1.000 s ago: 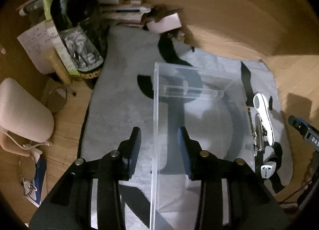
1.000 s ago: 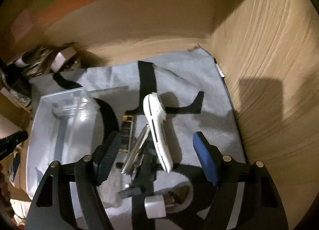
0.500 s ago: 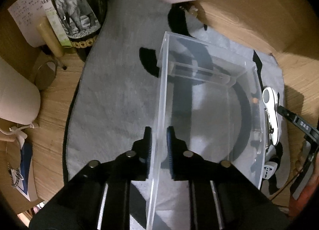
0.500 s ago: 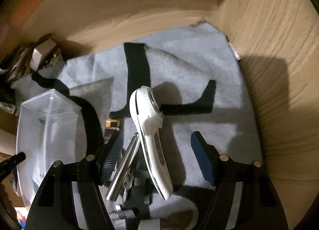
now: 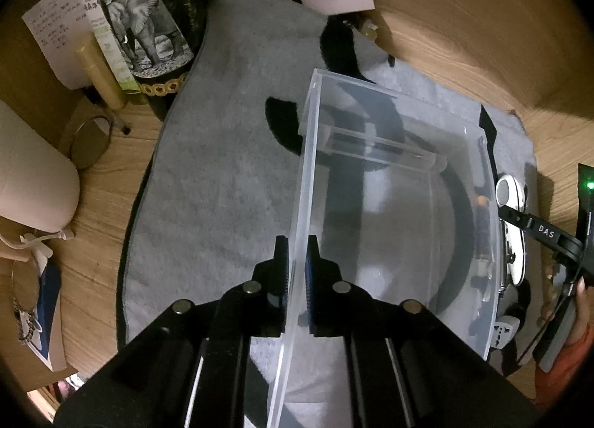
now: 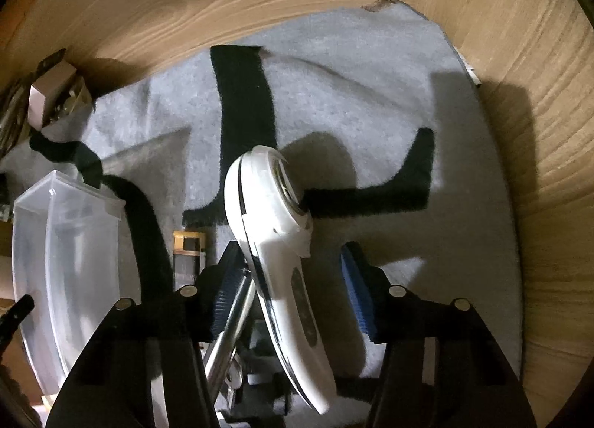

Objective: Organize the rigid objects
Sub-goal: 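Grasp the clear box wall with the left tool while the right tool grasps the white massager, then lift the white massager with the right tool and drop it into the clear box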

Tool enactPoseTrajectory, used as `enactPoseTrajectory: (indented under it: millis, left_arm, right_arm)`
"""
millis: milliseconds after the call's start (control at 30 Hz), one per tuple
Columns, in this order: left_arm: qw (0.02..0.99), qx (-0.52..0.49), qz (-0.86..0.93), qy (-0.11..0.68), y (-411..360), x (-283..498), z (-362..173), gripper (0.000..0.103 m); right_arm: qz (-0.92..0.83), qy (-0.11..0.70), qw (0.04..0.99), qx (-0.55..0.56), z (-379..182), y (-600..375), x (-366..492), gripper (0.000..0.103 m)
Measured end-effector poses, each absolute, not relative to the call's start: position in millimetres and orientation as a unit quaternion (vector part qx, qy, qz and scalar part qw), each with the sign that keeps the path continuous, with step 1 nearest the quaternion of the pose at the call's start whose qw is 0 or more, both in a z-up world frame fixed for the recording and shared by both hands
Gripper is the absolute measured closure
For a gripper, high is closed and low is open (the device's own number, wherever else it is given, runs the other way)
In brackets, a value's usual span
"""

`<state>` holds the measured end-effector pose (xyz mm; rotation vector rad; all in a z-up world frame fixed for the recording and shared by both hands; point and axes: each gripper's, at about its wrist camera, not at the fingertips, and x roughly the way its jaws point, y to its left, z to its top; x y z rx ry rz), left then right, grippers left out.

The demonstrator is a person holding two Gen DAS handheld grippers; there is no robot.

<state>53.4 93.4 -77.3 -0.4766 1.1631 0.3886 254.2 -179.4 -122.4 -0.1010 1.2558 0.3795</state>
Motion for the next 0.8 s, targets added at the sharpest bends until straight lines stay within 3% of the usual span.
enactPoseTrajectory:
  millis: [100,400,800]
  left_arm:
    - [0.792,-0.230,0.176,0.538,94.9,52.0,-77.6,0.096]
    - [0.795,-0.229,0.161,0.538,95.8,49.3,-76.9,0.096]
    - [0.804,-0.198,0.137,0.544,91.9,50.7,-75.4,0.096]
  right_arm:
    - [0.186,0.576,0.795,-0.050,-122.7,-174.8,254.8,0.069]
    - [0.167,0.557,0.813,-0.033,-108.6,-184.7,245.2,0.070]
    - [0.167,0.495,0.853,-0.003,-44.0,-206.6,203.8,0.071]
